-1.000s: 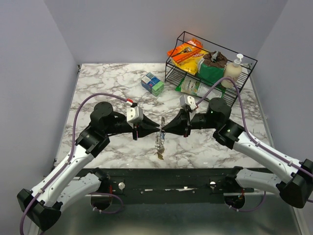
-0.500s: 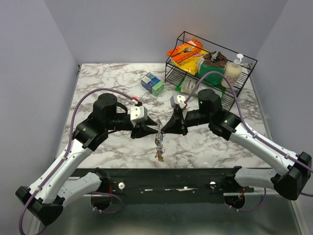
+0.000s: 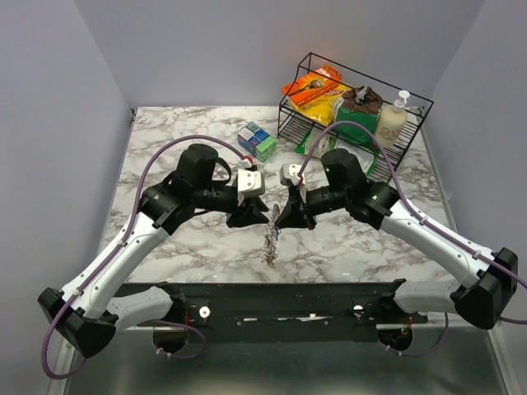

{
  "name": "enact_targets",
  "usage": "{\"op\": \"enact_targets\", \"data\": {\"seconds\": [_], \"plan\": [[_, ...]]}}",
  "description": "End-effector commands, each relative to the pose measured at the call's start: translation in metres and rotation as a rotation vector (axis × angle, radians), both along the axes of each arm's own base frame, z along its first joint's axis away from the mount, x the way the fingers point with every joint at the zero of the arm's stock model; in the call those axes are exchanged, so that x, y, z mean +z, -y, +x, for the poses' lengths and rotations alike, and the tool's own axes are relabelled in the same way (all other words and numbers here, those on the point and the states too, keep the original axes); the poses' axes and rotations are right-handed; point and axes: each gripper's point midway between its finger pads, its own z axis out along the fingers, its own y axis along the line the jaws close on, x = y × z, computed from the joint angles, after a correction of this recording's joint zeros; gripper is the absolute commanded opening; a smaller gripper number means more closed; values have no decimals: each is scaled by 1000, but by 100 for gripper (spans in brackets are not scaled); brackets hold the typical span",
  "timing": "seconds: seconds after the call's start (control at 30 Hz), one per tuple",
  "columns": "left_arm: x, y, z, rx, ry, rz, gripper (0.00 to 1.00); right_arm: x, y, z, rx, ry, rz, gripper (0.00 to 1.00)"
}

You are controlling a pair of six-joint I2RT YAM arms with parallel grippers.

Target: Put the keys on the keyring

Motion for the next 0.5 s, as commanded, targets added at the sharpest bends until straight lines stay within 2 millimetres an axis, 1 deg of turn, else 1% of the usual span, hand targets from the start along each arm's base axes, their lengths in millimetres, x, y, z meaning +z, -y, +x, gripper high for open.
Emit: {"op": "enact_targets", "data": {"seconds": [0.0,0.07,0.23,0.47], "plan": [[-6,4,2,-5,-15,54,38,13,-2,1,11,38,16,1],[-10,6,3,-13,-26,65,35,13,-2,1,13,39,16,1],[-16,10,6,-13,-28,73,35,13,-2,1,15,43,20,1],[-18,17,4,-39,-39,60,34,14,-3,1,13,44,26,1]]}}
